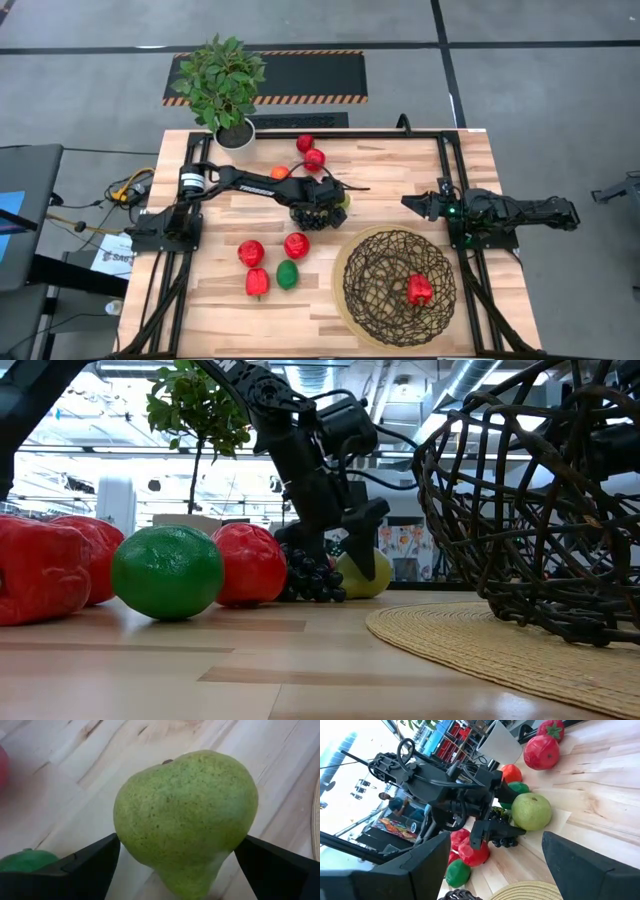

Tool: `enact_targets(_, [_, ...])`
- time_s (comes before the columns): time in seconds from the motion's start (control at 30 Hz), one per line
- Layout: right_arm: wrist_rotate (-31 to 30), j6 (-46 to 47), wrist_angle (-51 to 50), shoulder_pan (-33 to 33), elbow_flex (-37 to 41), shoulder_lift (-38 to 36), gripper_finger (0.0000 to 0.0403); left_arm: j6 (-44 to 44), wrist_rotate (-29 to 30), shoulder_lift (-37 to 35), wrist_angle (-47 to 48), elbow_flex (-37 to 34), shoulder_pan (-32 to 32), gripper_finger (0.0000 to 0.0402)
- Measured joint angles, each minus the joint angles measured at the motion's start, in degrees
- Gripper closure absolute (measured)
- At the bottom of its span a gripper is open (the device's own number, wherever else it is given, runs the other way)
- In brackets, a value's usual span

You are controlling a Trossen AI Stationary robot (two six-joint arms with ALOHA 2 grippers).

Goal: Build produce basket
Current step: Put the green pear into the black wire basket

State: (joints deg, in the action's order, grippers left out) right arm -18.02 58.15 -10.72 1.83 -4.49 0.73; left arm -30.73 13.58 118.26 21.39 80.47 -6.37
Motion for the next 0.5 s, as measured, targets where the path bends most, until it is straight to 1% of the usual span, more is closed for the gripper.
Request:
enact_targets(0.1, [0.0,0.0,0.0,0.0,0.0,0.0,0.0069,-0.5,-1.1,0.0,0.1,0.0,-0.1,0.0066])
enact_targets(0.33, [0.0,0.0,0.0,0.0,0.0,0.0,0.0069,-0.8,-1.1,0.0,0.1,0.0,-0.1,0.0142])
enact_targets(0.4, [0.0,-0.1,0.0,0.0,0.0,0.0,0.0069,-1.6,-1.2,0.0,0.0,0.0,-0.1,0.0155])
enact_targets(0.5, [0.0,-0.1,0.0,0.0,0.0,0.0,0.0069,-2.4,-2.0,0.0,0.0,0.0,-0.1,0.0161])
